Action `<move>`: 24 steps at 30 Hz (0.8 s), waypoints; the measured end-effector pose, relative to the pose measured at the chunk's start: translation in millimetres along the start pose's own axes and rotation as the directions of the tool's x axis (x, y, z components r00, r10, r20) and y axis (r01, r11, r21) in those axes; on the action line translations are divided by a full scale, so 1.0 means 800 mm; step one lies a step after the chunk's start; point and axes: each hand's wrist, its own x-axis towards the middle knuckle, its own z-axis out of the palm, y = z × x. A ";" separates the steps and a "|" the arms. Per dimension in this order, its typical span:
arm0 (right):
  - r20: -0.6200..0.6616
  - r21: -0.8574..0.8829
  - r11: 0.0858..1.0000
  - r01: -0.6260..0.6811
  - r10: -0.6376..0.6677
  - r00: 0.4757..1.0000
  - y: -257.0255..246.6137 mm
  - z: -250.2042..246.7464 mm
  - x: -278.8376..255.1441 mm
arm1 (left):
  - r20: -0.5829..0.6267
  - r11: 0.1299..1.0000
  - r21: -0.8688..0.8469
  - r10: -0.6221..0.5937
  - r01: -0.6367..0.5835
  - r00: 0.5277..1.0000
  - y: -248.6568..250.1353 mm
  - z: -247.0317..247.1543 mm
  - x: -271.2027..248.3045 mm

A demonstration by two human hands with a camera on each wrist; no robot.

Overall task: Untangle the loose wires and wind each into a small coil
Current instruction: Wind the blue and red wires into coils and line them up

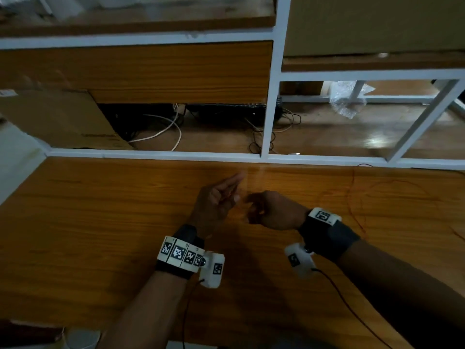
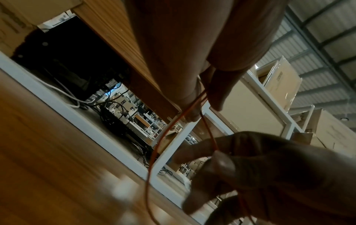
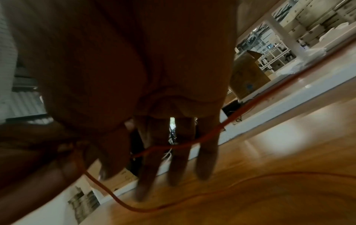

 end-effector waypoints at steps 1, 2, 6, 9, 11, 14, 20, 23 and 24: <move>-0.047 0.019 0.999 0.040 -0.039 0.998 0.008 0.005 0.001 | -0.001 1.000 0.029 0.012 -0.012 1.000 -0.003 -0.002 -0.002; -0.095 0.062 0.996 0.066 -0.060 0.994 0.017 0.005 -0.003 | 0.004 0.998 0.060 0.016 -0.016 1.000 -0.004 -0.006 -0.004; -0.352 0.206 0.970 0.133 -0.053 0.934 0.037 -0.017 -0.038 | 0.120 0.959 0.262 -0.147 0.112 0.982 -0.020 -0.032 -0.022; -0.545 0.130 0.977 0.170 -0.072 0.835 0.045 -0.037 -0.064 | 0.152 0.814 0.571 -0.233 0.107 0.961 -0.048 -0.050 -0.033; -0.587 0.081 0.982 0.170 -0.091 0.805 0.044 -0.044 -0.079 | 0.140 0.903 0.392 -0.246 0.175 0.959 -0.064 -0.054 -0.035; -0.584 0.028 0.986 0.161 -0.115 0.804 0.045 -0.034 -0.095 | 0.096 0.886 0.077 -0.464 0.458 0.881 -0.059 -0.024 -0.028; -0.600 -0.093 0.996 -0.016 -0.043 0.799 0.070 -0.006 -0.100 | 0.381 0.740 0.083 -0.642 0.667 0.665 -0.027 0.063 -0.033; -0.619 -0.162 0.961 -0.225 0.079 0.781 0.089 -0.015 -0.092 | 0.256 0.803 0.217 -0.596 0.555 0.762 -0.038 0.071 -0.036; -0.591 -0.203 0.933 -0.296 0.125 0.797 0.095 -0.017 -0.089 | 0.227 0.821 0.293 -0.557 0.490 0.799 -0.047 0.068 -0.040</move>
